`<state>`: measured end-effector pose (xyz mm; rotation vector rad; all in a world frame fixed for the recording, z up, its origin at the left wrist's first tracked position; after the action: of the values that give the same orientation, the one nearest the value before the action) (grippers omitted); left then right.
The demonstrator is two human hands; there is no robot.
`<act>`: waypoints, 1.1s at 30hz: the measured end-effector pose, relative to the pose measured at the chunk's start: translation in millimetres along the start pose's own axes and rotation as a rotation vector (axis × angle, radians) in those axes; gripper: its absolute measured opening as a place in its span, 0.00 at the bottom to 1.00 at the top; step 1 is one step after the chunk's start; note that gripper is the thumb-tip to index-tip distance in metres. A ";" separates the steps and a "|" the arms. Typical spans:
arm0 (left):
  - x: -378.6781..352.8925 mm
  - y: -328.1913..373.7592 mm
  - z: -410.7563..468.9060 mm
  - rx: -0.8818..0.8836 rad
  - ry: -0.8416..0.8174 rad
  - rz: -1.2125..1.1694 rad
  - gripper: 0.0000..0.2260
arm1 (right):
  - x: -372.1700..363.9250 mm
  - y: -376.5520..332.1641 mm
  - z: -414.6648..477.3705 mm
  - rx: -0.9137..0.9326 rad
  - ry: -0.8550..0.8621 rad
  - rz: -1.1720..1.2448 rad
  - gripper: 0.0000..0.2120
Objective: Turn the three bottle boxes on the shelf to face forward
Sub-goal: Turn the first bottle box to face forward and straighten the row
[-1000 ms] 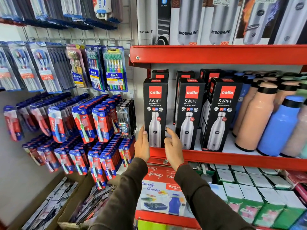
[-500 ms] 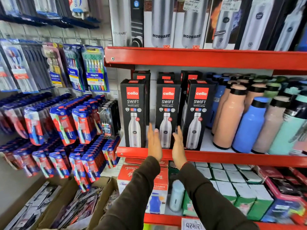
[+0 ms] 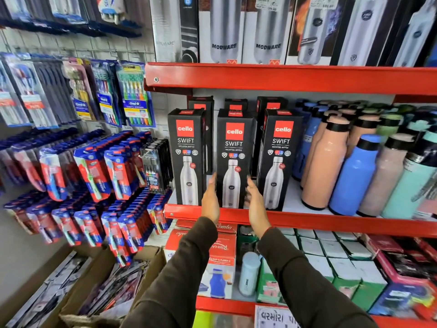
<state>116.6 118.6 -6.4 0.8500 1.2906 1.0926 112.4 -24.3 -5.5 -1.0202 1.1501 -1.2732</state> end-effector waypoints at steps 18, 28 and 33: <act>-28.1 39.2 -63.7 -0.576 0.342 0.345 0.19 | 75.9 -52.5 -44.6 0.395 0.411 -0.001 0.15; -138.1 9.2 -22.8 -0.244 -0.057 0.079 0.27 | 125.3 -31.0 11.3 0.089 0.255 0.058 0.23; -139.6 -24.1 -8.9 0.075 -0.057 -0.022 0.28 | 123.9 -16.5 20.3 0.005 0.157 0.087 0.23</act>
<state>118.4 -22.1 12.5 0.9147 1.2966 1.0010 124.3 -149.9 6.1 -0.8691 1.2965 -1.3033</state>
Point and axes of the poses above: each hand's wrist, its own z-axis towards the middle knuckle, its own x-axis out of the back of the hand, y = z × x, the point moved 10 cm from there along z, towards the middle knuckle, and after that the axes turned 2 degrees about -y, right-handed, at the moved point
